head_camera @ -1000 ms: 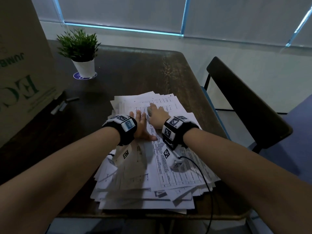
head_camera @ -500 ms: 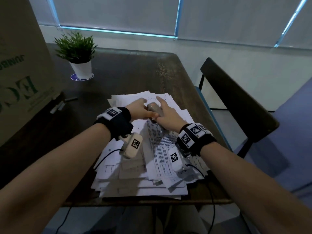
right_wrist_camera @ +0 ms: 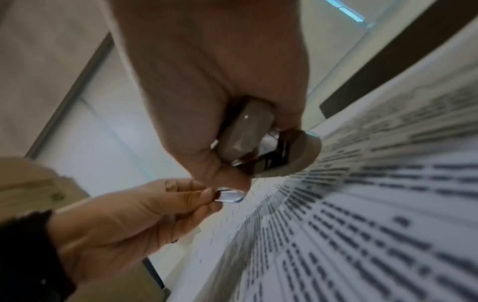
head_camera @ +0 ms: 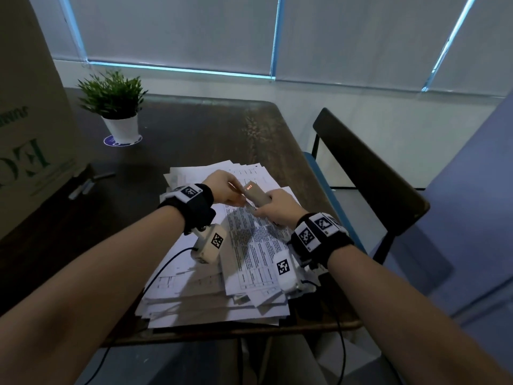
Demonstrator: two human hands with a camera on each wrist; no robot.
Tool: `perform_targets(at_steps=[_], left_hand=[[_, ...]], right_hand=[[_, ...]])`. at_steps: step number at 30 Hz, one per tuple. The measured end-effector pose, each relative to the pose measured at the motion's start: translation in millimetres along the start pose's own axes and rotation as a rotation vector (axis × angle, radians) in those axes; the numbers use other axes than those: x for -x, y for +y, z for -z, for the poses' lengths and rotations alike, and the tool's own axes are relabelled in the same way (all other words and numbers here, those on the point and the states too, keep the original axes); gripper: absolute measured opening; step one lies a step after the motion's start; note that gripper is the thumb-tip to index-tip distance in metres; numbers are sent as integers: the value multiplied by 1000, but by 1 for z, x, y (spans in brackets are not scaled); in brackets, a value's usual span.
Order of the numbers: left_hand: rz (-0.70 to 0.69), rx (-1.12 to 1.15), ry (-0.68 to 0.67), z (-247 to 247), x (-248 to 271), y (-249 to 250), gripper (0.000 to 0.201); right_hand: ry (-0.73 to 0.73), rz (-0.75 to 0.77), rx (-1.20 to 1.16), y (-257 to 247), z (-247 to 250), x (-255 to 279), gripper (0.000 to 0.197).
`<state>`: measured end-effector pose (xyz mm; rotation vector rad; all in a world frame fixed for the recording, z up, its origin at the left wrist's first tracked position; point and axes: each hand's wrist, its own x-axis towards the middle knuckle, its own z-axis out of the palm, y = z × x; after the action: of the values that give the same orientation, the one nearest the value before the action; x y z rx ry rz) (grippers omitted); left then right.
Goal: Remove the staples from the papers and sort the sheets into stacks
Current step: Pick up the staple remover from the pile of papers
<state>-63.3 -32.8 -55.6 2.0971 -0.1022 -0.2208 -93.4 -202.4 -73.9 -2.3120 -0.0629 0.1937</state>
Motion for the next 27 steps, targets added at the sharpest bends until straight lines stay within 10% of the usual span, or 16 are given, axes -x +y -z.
perform_targets(at_steps=[9, 17, 23, 27], left_hand=[[50, 262, 16, -25, -2, 9, 4], [251, -725, 145, 8, -19, -22, 64], [320, -557, 54, 19, -23, -30, 69], [347, -493, 28, 19, -22, -35, 69]], right_hand=[[148, -109, -604, 8, 2, -11, 15], [305, -302, -1203, 28, -3, -29, 2], [-145, -236, -1283, 17, -32, -17, 11], [-99, -274, -1200, 12, -45, -26, 9]])
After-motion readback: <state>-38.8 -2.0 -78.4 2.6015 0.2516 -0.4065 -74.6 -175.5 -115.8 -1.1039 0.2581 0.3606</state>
